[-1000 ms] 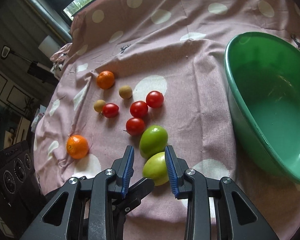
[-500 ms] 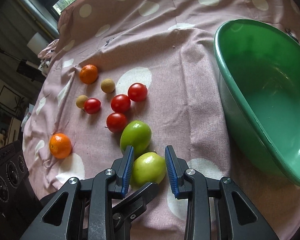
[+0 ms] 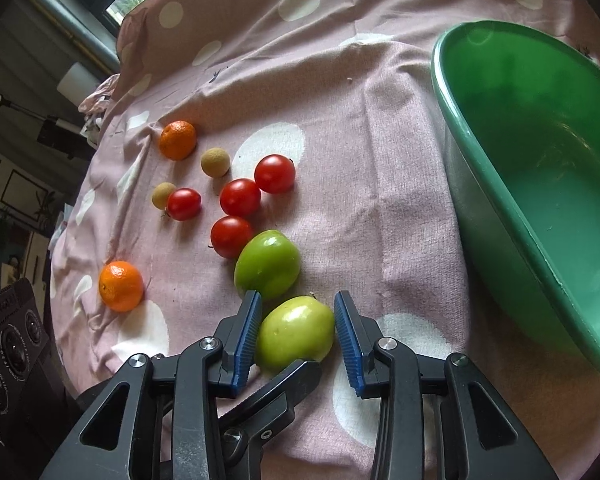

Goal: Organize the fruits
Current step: 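Carry the pale green fruit with the right gripper over the green bowl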

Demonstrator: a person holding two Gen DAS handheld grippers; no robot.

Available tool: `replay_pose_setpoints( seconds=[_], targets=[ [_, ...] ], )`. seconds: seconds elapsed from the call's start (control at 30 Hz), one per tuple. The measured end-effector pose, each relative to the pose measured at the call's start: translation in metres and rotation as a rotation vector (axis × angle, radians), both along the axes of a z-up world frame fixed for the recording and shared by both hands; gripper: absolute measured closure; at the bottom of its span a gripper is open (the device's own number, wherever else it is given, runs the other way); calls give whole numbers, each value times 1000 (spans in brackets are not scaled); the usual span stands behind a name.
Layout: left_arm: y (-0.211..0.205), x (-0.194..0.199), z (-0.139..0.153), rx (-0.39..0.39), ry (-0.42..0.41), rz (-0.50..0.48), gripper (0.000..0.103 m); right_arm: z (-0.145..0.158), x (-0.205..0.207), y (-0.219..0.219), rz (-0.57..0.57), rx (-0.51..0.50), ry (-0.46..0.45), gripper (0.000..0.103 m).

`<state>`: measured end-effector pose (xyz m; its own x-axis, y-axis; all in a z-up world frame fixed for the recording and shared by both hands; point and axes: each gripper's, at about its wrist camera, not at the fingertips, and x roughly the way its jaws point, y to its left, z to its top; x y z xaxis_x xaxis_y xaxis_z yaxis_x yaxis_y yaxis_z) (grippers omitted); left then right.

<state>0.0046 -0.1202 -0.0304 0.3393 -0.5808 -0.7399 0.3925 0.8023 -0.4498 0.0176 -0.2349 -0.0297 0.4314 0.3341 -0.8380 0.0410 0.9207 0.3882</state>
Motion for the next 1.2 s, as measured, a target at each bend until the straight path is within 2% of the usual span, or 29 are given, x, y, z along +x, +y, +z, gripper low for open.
replay_pose_setpoints(
  seconds=[0.13,0.43,0.6,0.9,1.2],
  targets=[
    [0,-6,22,-5,-61,2,70,19,-8,4,4,-32,-77,64],
    [-24,-20,73,0,-229,-44,70,68,-29,-24,-49,20,-256,64],
    [-50,-17,86,-12,-257,-88,70,84,-36,-49,-117,24,-316,64],
    [-102,-15,95,-12,-288,-196,70,90,-48,-105,-260,67,-351,64],
    [-139,-6,84,-17,-252,-282,70,77,-52,-145,-376,92,-303,64]
  ],
)
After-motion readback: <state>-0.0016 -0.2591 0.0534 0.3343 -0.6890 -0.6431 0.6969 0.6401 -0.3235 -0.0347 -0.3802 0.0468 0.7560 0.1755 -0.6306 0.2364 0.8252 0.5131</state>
